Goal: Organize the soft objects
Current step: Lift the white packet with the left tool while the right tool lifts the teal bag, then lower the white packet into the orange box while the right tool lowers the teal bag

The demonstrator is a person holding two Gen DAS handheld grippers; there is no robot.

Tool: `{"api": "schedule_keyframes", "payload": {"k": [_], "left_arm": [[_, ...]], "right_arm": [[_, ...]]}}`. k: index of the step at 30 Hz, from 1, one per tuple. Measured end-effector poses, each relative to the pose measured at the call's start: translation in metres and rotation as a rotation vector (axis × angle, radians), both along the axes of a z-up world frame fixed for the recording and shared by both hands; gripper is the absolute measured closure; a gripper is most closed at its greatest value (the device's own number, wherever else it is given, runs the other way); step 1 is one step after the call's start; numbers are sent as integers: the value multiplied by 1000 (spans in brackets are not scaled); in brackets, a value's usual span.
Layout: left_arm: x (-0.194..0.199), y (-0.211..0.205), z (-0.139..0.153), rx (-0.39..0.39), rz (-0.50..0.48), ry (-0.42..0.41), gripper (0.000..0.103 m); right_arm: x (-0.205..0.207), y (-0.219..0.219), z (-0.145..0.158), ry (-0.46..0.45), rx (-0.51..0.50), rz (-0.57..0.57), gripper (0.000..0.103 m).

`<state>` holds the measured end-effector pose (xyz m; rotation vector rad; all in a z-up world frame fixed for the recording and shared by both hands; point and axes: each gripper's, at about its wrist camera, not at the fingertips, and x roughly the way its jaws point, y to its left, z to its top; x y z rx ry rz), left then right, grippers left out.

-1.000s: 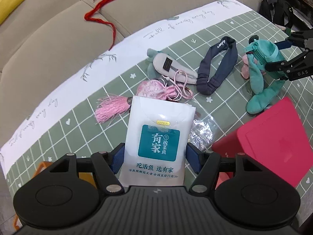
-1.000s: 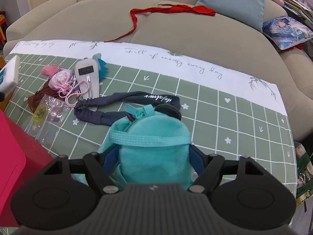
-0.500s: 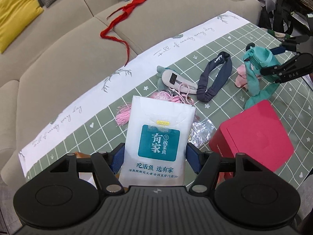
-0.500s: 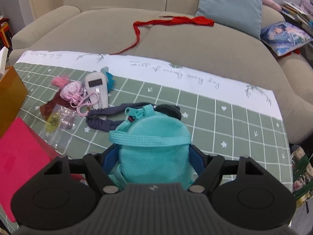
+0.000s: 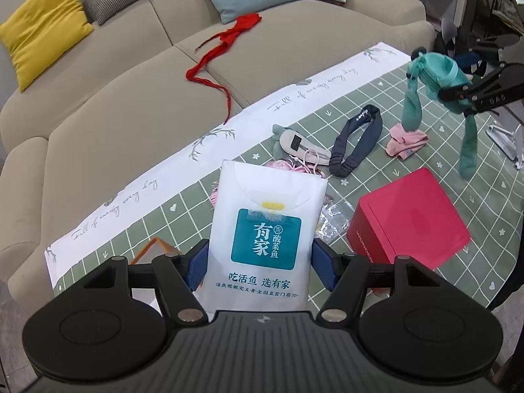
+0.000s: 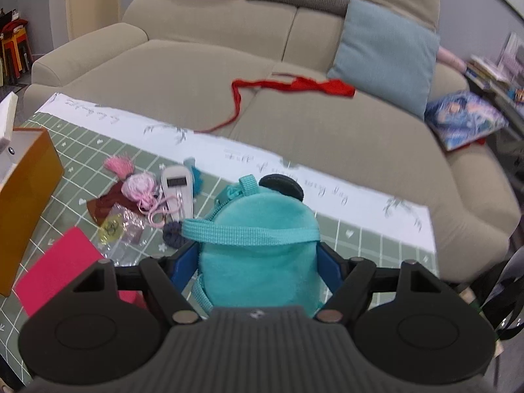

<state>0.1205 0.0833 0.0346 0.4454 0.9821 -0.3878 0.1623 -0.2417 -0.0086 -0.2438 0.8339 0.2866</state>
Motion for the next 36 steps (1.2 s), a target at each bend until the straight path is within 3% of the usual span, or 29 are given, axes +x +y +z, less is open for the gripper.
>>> {"api": "schedule_keyframes", "payload": {"k": [8,18,30,36], "left_arm": [[-21,32,9,-25,26,-22,27],[-50,93,4,-18,100,7,27],[-70,152,-20,40,182,100,27],[-82,165,-51,73,140,181,27]], "right_arm": [[-10,34,52,-72,-52,54,28],[-19,131,99,-125,-6,208,28],[-48,277,117,-87,147,445,28],[-62,331,95,-14,194,490,28]]}}
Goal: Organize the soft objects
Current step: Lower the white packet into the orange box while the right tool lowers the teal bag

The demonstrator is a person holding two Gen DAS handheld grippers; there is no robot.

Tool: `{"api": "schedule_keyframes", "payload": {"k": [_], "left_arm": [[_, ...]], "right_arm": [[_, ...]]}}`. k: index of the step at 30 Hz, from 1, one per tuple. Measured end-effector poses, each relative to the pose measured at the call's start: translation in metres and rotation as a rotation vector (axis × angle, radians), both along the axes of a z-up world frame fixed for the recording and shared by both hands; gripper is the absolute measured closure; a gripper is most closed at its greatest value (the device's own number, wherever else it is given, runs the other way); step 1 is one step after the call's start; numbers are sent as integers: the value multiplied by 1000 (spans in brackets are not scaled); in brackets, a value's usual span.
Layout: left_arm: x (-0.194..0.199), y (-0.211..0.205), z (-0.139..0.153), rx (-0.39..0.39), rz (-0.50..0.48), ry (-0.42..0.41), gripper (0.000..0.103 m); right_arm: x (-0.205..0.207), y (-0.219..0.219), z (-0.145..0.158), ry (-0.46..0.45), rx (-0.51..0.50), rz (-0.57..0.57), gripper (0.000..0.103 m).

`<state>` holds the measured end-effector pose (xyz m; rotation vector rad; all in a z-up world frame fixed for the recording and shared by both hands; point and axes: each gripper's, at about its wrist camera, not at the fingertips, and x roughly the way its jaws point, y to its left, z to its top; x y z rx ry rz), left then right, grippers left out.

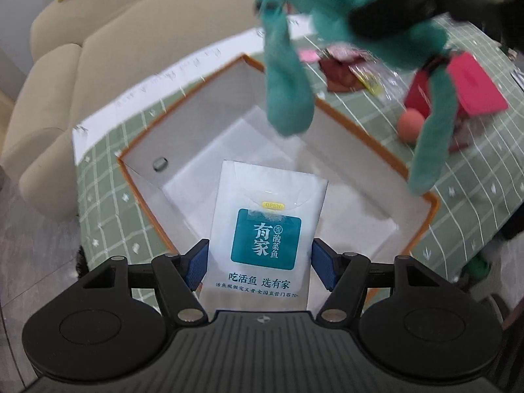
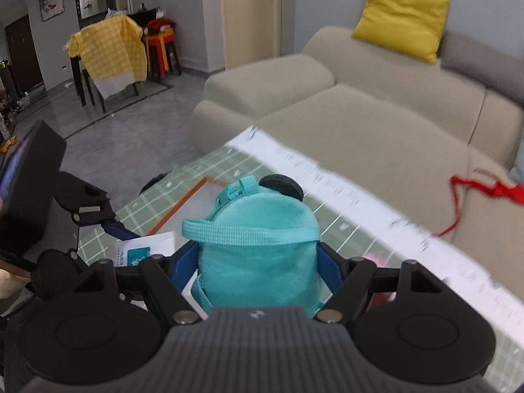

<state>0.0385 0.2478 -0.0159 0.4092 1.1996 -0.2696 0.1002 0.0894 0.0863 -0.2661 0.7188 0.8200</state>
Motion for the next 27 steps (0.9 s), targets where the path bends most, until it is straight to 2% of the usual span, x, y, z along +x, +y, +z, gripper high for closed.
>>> {"api": "schedule_keyframes", "payload": {"k": [5,12,23,27], "left_arm": [[-5,1,-21,50,-40,33,27],[-9,-9,-49,104,-126,95,27],[-5,-9,-73,132,-239,175,27],[3,-8,-78,125,-259,213,27]], "right_arm": [[-10,36,-46,87,-43,13,28],[-12,51,-104,182,-113,33,28],[-22,68,-134,141,-188,130,28],[-19,74,-142,185,-190,132,28]]}}
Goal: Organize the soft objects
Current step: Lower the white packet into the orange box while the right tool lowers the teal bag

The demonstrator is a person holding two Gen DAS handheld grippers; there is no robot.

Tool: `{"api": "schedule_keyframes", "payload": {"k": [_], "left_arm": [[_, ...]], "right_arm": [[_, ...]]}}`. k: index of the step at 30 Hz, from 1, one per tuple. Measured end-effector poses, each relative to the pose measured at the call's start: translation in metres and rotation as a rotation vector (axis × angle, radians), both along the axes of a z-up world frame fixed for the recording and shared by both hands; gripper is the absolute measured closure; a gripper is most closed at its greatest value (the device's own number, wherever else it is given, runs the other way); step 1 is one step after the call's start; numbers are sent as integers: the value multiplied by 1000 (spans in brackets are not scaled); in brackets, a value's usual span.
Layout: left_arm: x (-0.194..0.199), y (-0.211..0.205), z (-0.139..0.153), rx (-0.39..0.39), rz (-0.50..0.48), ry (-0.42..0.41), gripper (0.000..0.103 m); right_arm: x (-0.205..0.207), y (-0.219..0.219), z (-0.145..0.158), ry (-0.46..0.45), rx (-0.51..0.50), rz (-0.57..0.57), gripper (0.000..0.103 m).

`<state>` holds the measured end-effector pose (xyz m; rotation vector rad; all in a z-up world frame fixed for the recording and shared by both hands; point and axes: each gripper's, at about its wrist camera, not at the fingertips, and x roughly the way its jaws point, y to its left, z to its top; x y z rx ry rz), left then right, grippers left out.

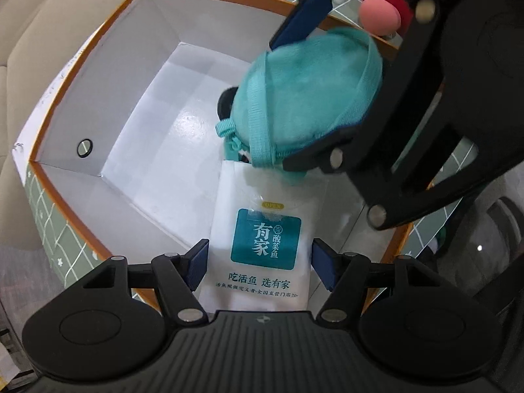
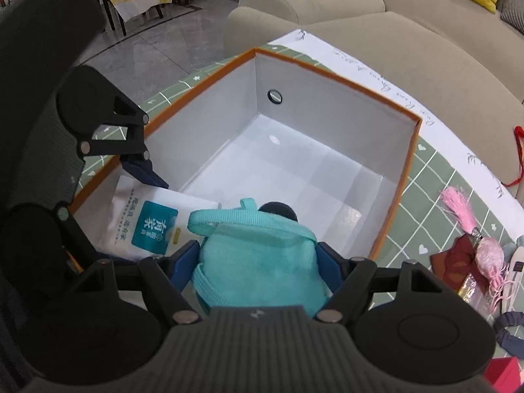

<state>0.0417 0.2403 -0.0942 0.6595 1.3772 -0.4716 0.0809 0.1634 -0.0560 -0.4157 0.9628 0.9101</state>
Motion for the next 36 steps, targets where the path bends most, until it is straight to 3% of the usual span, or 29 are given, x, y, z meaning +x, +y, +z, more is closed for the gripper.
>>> {"api": "schedule_keyframes", "payload": {"k": [6,11,13,17,26,36], "left_arm": [[11,6,-7,-22,4,52,26],[15,10,-12,-47,-7,111,25],[20,12,-15,-48,-8,119,19],[27,16,-19,-52,2,138,17],[29,16,-23,-26,8,139,17],[25,6,15,0,18,71,17]], "right_arm": [[7,7,-22,26,-24,-2,28],[0,16,-30,-8,-62,51,25],[-3,17,-32,-13,-74,72,24],[-7,20,-36,-23,-101,122,23],[-5,17,-34,-10,-91,111,22],[0,5,-15,-30,-38,75,22]]}}
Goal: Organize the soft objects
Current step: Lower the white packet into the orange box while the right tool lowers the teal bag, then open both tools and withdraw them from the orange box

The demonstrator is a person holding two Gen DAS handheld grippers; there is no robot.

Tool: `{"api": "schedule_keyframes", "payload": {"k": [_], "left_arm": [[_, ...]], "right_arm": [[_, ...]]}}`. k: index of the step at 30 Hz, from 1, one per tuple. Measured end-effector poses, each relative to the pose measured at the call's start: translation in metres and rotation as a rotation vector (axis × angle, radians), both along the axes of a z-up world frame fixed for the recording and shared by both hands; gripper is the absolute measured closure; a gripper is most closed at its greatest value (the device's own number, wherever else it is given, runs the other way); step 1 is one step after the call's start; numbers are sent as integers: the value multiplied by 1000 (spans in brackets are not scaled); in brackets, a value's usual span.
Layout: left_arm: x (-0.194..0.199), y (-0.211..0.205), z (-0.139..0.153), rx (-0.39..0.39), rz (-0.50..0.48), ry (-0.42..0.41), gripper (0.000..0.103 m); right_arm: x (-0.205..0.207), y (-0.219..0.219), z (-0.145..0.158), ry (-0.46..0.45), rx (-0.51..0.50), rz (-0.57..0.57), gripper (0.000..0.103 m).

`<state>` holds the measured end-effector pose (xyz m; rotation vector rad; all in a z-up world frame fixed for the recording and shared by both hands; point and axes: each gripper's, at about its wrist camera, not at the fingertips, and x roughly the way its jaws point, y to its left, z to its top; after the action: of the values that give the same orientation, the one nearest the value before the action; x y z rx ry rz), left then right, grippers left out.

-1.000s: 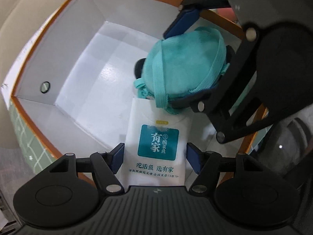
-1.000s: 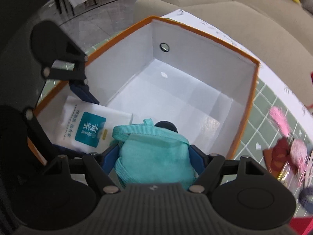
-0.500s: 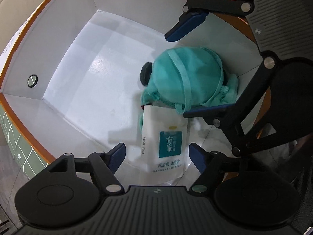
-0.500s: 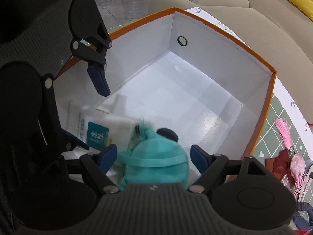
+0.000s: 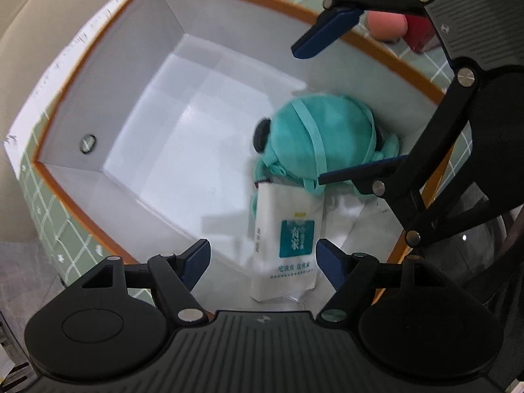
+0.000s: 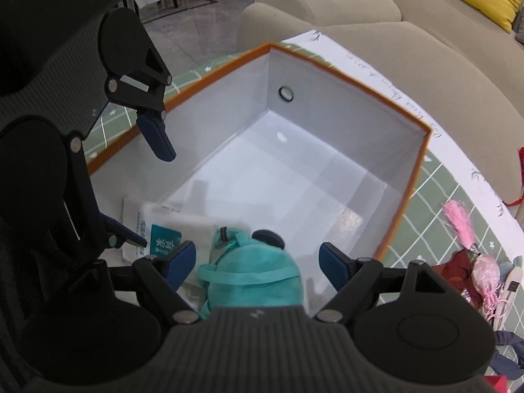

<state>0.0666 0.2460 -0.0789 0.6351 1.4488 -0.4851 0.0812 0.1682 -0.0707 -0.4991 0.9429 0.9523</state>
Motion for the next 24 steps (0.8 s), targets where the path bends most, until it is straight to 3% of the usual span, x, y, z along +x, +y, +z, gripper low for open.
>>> {"api": "schedule_keyframes", "payload": {"k": [7,15,20,24], "left_arm": [[4,-20,33,3,-2,-86,17],[3,-67,74,-36,-43,-197,18],[10,-100,89,-106,-35,-253,18],[23,-121,91,-178,36,-286,18]], "right_arm": [[6,-25,27,-30,58,-43,22],[18,-89,56,-52,121,-130,22],[25,-136,71,-87,135,-192,22],[32,-177,77,-109,131,-250,22]]}}
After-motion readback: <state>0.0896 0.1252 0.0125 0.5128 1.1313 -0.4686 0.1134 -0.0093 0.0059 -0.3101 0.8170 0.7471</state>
